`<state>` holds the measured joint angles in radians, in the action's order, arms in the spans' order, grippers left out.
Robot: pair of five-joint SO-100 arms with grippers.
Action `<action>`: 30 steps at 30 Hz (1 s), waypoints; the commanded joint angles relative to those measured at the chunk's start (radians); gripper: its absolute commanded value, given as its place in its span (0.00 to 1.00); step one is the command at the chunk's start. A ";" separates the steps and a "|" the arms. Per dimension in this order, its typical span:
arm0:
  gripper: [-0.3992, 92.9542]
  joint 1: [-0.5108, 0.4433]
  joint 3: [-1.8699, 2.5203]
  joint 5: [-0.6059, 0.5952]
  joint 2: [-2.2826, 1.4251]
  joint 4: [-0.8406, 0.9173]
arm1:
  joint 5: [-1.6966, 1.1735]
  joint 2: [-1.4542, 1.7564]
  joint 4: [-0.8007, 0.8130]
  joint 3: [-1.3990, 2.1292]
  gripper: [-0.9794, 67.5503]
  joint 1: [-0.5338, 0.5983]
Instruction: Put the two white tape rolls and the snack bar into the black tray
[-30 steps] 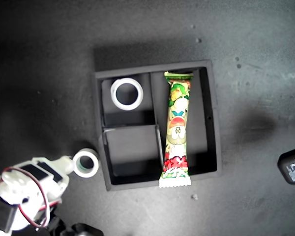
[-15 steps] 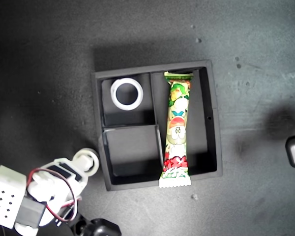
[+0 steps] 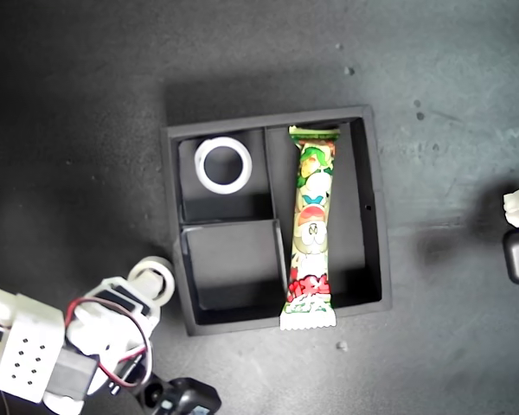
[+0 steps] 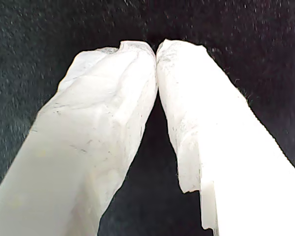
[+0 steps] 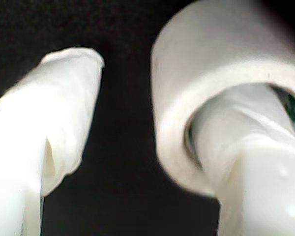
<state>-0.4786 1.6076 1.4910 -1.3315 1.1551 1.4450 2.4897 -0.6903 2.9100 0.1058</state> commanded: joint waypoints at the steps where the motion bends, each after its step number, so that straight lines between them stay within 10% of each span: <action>1: 0.07 0.006 -0.055 0.011 0.029 -0.009 | 0.021 -0.002 0.081 0.034 0.01 0.011; 7: 0.01 0.046 -0.048 -0.006 0.041 -0.002 | 0.083 0.147 0.270 0.196 0.01 -0.055; 15: 0.01 0.086 -0.025 -0.071 0.017 -0.003 | 0.319 0.178 0.084 0.204 0.17 -0.091; 20: 0.01 0.106 -0.015 -0.104 -0.034 0.012 | 0.330 0.178 0.086 0.204 0.03 -0.101; 30: 0.01 0.112 -0.302 -0.118 -0.141 0.488 | 0.522 0.178 -0.051 0.204 0.01 -0.140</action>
<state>-0.3758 1.4665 1.3883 -1.4113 1.4926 1.8991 2.6737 -0.7133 3.1002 -0.0322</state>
